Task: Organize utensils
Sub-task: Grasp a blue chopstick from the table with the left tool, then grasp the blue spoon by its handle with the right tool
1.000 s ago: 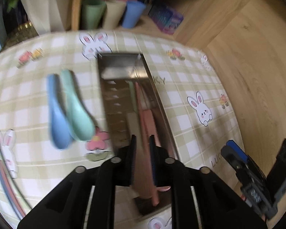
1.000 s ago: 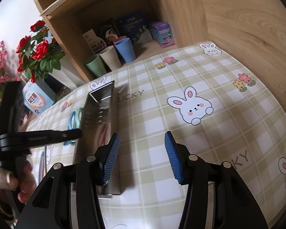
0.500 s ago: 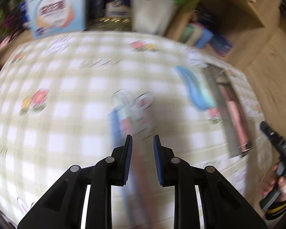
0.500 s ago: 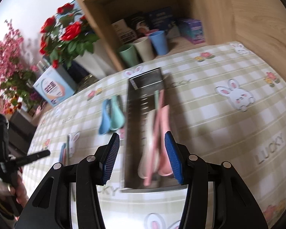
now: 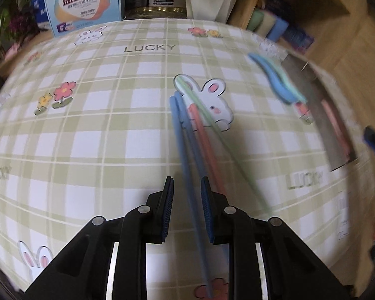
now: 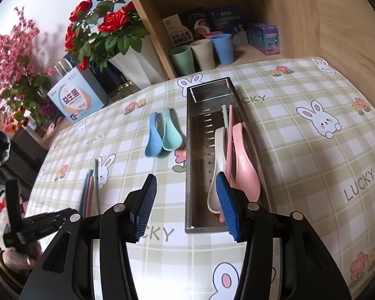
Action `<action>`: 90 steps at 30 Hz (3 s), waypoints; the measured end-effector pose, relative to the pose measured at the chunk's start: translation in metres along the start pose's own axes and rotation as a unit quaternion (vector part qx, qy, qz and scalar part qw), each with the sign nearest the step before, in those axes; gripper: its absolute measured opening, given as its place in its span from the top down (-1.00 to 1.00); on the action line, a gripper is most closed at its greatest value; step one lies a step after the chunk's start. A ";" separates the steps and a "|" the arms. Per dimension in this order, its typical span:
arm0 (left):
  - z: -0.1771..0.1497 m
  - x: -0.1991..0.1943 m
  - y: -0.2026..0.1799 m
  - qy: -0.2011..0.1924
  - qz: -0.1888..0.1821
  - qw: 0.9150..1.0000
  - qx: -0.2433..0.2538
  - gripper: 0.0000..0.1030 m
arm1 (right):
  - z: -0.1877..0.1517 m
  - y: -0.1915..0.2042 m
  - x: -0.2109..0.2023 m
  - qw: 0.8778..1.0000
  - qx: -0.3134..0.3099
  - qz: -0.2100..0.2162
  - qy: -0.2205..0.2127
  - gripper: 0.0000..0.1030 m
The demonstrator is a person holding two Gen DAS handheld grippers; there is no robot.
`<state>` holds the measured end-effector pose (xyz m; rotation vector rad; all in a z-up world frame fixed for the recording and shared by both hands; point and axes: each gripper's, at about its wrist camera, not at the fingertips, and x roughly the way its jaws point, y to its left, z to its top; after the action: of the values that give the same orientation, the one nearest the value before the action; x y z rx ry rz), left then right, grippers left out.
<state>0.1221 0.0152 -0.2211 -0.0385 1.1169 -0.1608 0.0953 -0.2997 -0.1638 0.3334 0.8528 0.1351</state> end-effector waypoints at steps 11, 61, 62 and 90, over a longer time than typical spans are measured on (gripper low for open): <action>-0.001 0.009 -0.003 -0.013 0.010 1.000 0.011 0.60 | -0.004 0.005 0.000 1.000 -0.009 -0.012 0.006 0.06; 0.014 0.012 0.076 -0.087 -0.006 0.994 -0.069 0.89 | 0.078 0.103 0.175 0.976 -0.165 -0.015 0.143 0.26; 0.014 0.012 0.076 -0.087 -0.008 0.994 -0.072 0.89 | 0.078 0.105 0.179 0.975 -0.169 -0.019 0.147 0.26; 0.013 0.013 0.087 -0.090 -0.042 0.990 -0.103 0.88 | 0.064 0.101 0.192 0.979 -0.139 -0.048 0.140 0.56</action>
<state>0.1492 0.0986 -0.2370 -0.2789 0.9486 -0.1145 0.2711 -0.1719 -0.2274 0.0086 1.1110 0.2120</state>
